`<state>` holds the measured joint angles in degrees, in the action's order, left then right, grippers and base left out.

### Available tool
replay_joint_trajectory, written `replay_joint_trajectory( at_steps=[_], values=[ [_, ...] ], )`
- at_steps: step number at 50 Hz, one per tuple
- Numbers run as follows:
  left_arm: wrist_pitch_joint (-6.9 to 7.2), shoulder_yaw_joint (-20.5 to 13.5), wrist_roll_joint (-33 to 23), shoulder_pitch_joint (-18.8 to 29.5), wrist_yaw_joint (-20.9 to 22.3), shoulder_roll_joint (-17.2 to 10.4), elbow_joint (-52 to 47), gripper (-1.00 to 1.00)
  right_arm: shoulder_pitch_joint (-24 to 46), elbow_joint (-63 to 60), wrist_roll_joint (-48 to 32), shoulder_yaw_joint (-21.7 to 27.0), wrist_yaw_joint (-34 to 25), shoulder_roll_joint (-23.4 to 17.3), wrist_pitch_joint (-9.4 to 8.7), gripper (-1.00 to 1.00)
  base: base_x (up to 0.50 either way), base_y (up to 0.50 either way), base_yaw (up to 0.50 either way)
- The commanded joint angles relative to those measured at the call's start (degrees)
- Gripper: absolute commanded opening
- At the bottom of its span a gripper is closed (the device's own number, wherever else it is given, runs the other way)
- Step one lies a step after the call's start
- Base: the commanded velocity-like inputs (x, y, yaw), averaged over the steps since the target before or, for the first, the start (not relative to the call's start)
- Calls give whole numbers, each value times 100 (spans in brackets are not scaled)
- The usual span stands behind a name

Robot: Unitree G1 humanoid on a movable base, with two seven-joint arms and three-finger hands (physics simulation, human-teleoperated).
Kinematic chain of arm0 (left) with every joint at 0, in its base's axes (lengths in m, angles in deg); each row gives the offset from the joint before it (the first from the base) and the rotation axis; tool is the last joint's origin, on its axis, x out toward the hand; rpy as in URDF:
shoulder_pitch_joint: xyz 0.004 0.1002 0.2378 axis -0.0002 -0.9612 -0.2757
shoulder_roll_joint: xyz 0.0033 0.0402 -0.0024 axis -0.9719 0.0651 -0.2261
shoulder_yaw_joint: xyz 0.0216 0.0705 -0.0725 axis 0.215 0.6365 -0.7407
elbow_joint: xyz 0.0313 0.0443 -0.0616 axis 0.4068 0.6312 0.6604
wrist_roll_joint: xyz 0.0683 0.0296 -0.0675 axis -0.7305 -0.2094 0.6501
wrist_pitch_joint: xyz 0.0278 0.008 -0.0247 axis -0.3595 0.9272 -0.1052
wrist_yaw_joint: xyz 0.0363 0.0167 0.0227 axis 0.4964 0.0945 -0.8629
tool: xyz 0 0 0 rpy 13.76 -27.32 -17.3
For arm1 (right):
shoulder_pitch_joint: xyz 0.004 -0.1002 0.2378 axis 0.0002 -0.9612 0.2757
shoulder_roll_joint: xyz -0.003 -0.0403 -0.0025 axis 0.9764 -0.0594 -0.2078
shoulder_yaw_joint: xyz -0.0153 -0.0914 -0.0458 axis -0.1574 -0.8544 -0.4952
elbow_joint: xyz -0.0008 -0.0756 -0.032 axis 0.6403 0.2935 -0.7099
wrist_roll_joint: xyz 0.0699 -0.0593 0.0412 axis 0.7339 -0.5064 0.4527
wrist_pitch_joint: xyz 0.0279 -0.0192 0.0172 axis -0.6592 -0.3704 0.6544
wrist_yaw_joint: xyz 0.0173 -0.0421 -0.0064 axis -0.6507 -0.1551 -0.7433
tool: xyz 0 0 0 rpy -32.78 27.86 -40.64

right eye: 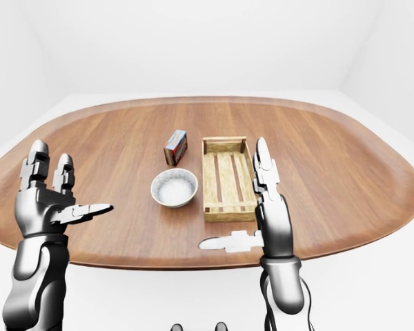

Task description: Pick up the bowl on the left and put it in the tray.

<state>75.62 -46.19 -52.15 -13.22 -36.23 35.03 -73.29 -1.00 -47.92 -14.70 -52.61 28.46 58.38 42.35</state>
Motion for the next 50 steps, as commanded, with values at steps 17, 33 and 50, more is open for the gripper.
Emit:
replay_joint_trajectory(
  at_steps=[17,33,50],
  values=[
    [0,-75,78,28,-9,-30,-63,100,7,-47,-65,50,-76,3,0,100,50,10,0],
    [0,-100,110,15,-6,-39,-101,100,225,-311,-99,218,-121,26,0,100,28,5,0],
    [0,-144,143,-5,-23,-41,-231,100,1019,-1003,-1649,-823,-1090,-439,0,100,0,0,0]
  ],
)
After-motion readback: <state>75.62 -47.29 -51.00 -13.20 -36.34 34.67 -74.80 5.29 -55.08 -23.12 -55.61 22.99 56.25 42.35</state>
